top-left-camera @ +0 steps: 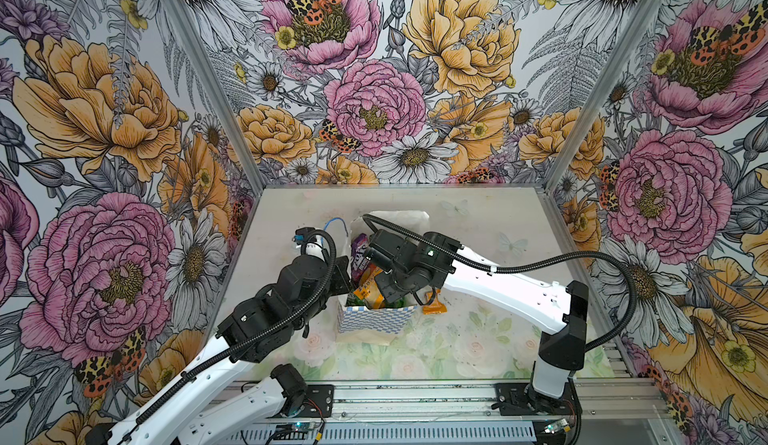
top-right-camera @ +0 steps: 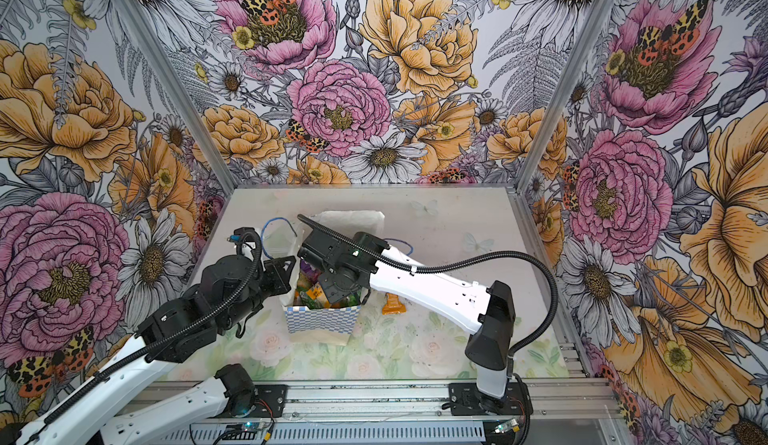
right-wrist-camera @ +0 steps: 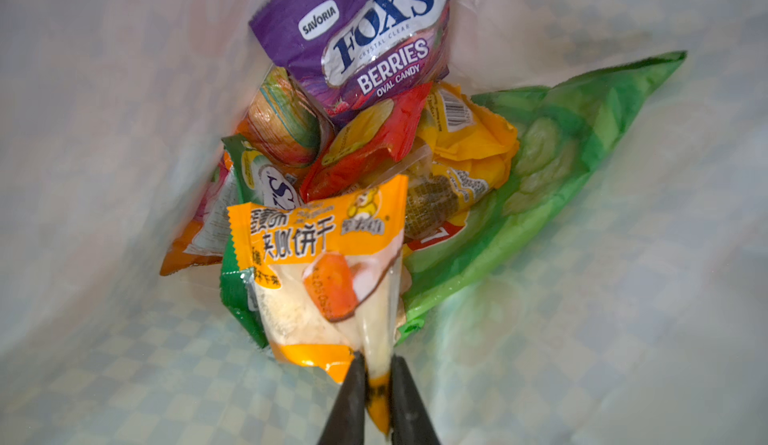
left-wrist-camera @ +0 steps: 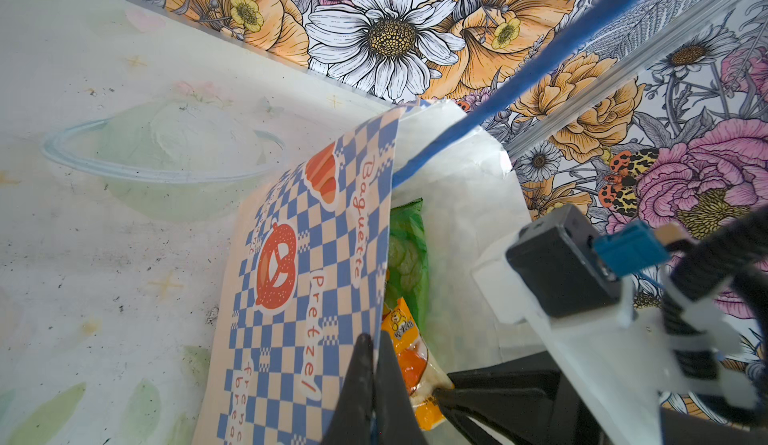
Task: Place the snacks into the paper bag
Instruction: 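Lower the packet into the paper bag and open the right gripper, then raise the right gripper out of the bag toward the small orange snack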
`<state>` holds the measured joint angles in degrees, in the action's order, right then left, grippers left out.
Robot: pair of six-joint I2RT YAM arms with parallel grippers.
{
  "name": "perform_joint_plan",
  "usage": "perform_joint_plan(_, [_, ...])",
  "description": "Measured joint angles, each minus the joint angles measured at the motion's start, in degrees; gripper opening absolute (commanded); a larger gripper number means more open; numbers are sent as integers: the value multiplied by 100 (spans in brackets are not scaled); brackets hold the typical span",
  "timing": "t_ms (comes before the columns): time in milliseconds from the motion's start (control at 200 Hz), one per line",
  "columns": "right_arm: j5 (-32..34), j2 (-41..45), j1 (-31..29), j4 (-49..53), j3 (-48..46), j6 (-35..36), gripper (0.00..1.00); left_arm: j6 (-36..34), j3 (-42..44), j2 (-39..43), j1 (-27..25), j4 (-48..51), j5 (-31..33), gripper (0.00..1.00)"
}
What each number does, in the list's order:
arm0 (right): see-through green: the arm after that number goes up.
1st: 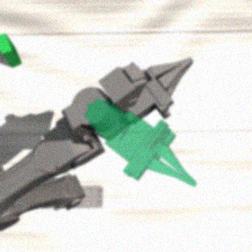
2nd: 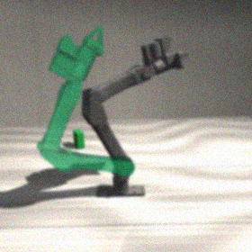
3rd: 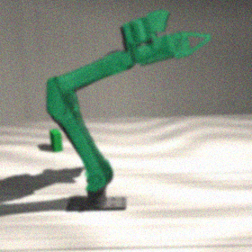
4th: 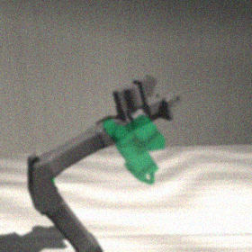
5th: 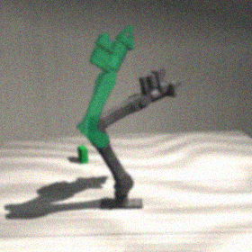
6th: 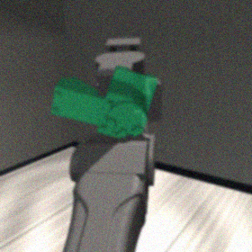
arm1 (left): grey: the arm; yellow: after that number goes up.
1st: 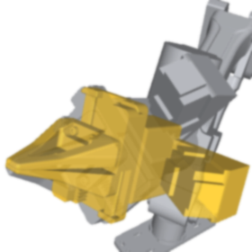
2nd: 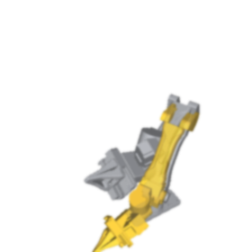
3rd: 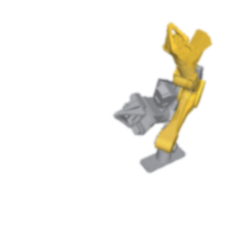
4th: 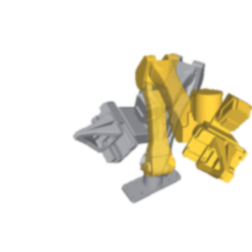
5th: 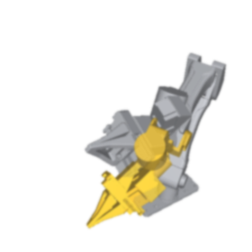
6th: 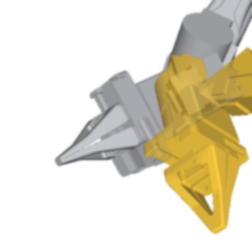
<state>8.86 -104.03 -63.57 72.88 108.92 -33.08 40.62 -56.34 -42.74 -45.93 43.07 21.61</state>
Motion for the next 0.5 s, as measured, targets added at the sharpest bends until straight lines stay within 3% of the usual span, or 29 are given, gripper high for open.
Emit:
perform_joint_plan(135, [0,0,-2,0,2,-26,31,-2,2,0,0,0,-2,0])
perform_joint_plan(500, [50,138,-66,17,155,-24,39,-2,4,-11,0,-2,-2,0])
